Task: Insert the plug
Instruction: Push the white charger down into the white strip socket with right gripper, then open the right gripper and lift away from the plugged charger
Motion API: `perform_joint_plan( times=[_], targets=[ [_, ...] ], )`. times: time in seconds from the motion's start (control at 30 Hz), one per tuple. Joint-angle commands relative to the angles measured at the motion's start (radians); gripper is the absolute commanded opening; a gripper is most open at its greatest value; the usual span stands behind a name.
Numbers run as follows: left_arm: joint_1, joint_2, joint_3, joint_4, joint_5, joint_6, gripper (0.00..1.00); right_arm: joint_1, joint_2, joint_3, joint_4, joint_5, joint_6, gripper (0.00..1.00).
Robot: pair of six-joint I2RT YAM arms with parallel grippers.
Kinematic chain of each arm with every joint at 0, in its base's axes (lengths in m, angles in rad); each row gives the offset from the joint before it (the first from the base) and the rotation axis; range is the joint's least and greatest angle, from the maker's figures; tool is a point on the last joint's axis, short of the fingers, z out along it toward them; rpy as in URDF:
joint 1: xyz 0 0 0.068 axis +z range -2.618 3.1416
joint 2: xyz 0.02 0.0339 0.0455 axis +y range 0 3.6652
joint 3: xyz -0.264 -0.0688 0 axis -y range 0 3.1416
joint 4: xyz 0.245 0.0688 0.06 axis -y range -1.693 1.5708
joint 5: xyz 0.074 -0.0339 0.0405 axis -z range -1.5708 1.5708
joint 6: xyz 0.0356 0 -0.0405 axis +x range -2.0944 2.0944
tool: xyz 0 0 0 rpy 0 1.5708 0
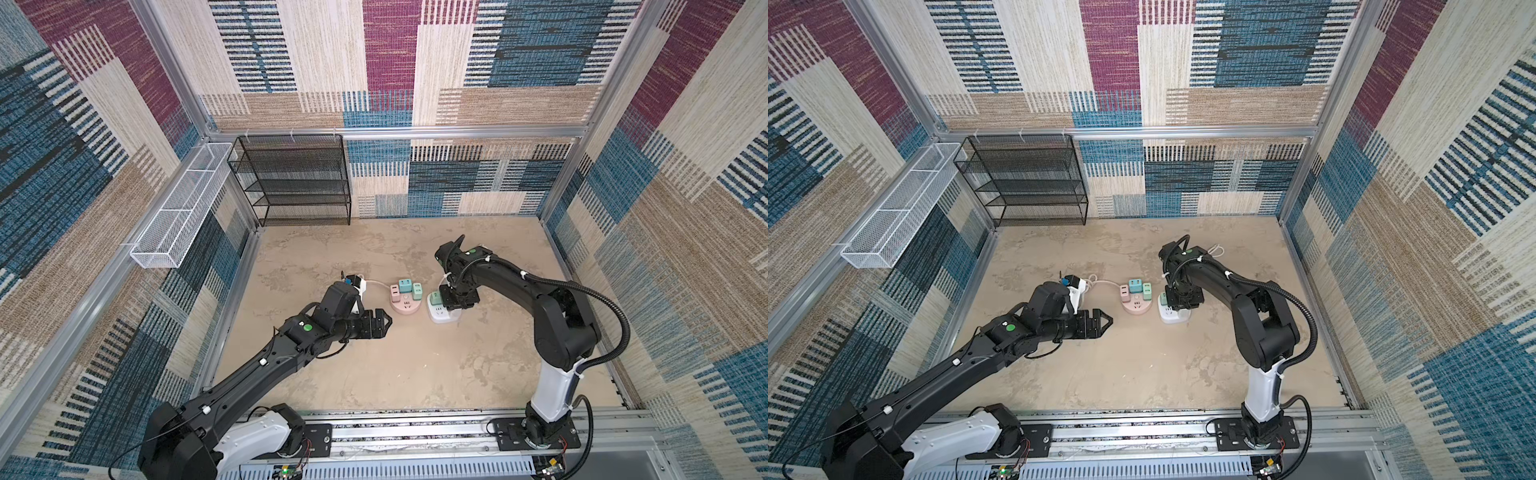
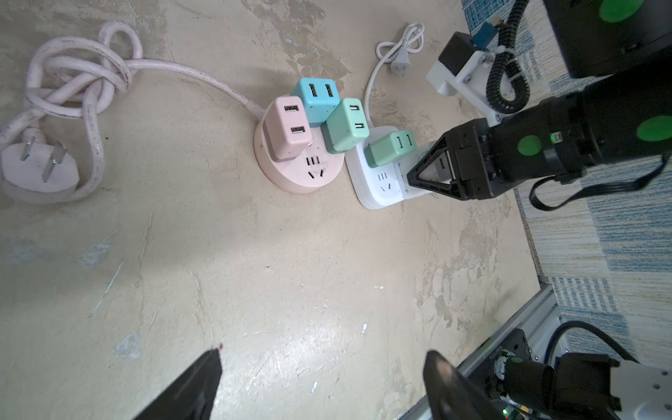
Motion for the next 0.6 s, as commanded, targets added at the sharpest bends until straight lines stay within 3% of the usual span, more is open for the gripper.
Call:
perform_joint_plan(
  times=[0.0,0.27,0.57],
  targets=[
    [0.001,-0.011,0.013,-0.018,-0.003,0.016,0.91,0.002,-0.009,0.014,0.042,-0.037,0.023,0.34],
    [0.001,-0.036,0.035,-0.053,-0.042,0.029,0.98,0.003,-0.045,0.012,0.049,-0.037,0.015,0.66],
    [0.004,-0.005,0.115,-0.131,-0.137,0.052,0.99,-0.004,-0.146,-0.001,0.035,0.002,-0.004,0.81]
  ],
)
